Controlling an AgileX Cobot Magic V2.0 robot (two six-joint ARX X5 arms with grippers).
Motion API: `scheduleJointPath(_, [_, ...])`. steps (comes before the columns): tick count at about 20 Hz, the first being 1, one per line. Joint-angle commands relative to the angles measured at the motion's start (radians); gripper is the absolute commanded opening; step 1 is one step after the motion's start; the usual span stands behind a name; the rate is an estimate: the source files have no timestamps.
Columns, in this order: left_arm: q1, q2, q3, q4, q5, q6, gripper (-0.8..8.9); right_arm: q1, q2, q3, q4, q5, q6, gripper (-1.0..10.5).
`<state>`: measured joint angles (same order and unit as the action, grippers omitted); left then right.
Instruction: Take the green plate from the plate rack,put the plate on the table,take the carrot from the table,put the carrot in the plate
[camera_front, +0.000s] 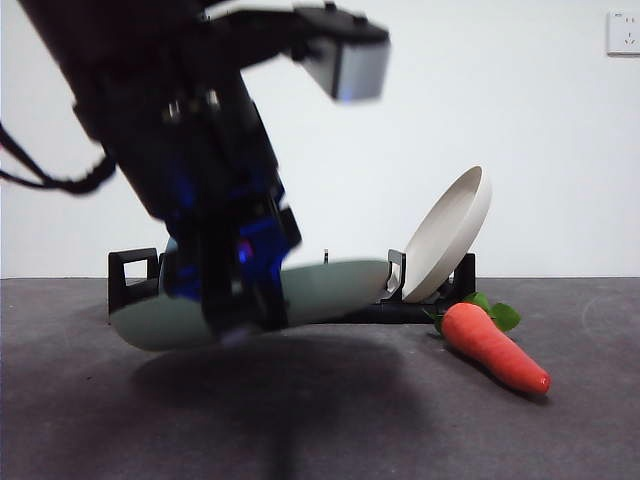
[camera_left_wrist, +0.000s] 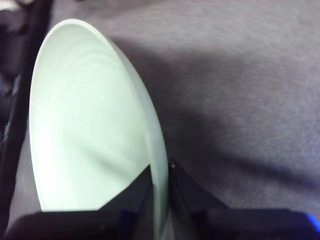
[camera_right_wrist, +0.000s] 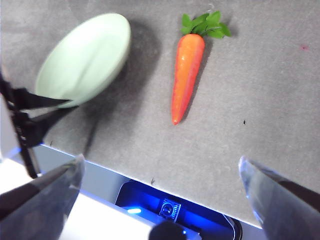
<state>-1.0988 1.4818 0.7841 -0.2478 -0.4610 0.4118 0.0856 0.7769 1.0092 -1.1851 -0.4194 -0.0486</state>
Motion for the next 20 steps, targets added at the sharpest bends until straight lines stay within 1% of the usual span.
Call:
scheduleJointPath(1, [-0.001,0.061,-0.008,0.040,-0.008,0.065,-0.06,0.003,0.009,0.002,0.004,-0.002,0.006,6.3])
scheduleJointPath(4, [0.000,0.153,-0.008,0.052,0.005,0.061,-0.06,0.003,0.011,0.002,0.003,-0.002,0.006,6.3])
scheduleJointPath(6, [0.000,0.187,-0.008,0.053,0.047,0.056,-0.05,0.003,0.018,0.002,0.003,-0.001,0.007,6.3])
scheduleJointPath(7, [0.001,0.187,-0.008,0.053,0.071,0.039,0.04,0.003,0.023,0.002,0.003,-0.001,0.011,6.3])
scheduleJointPath(8, [0.001,0.187,-0.006,0.053,0.084,0.012,0.39,0.003,0.031,0.002,0.003,-0.001,0.013,6.3])
scheduleJointPath(11, [0.003,0.170,-0.003,0.045,0.099,-0.044,3.54,0.003,0.067,0.002,0.011,-0.001,0.013,6.3])
scheduleJointPath(12, [0.003,0.169,0.001,0.043,0.100,-0.047,3.86,0.003,0.085,0.002,0.026,-0.002,0.013,6.3])
scheduleJointPath(15, [0.006,0.159,0.033,0.012,0.094,-0.055,3.84,0.010,0.141,0.002,0.069,-0.001,0.016,6.3])
scheduleJointPath(18, [0.006,0.097,0.119,-0.089,0.097,-0.155,3.83,0.048,0.231,0.002,0.159,0.000,0.037,6.2])
scheduleJointPath(20, [0.006,0.010,0.187,-0.152,0.097,-0.200,3.83,0.095,0.312,0.002,0.240,0.006,0.059,6.2])
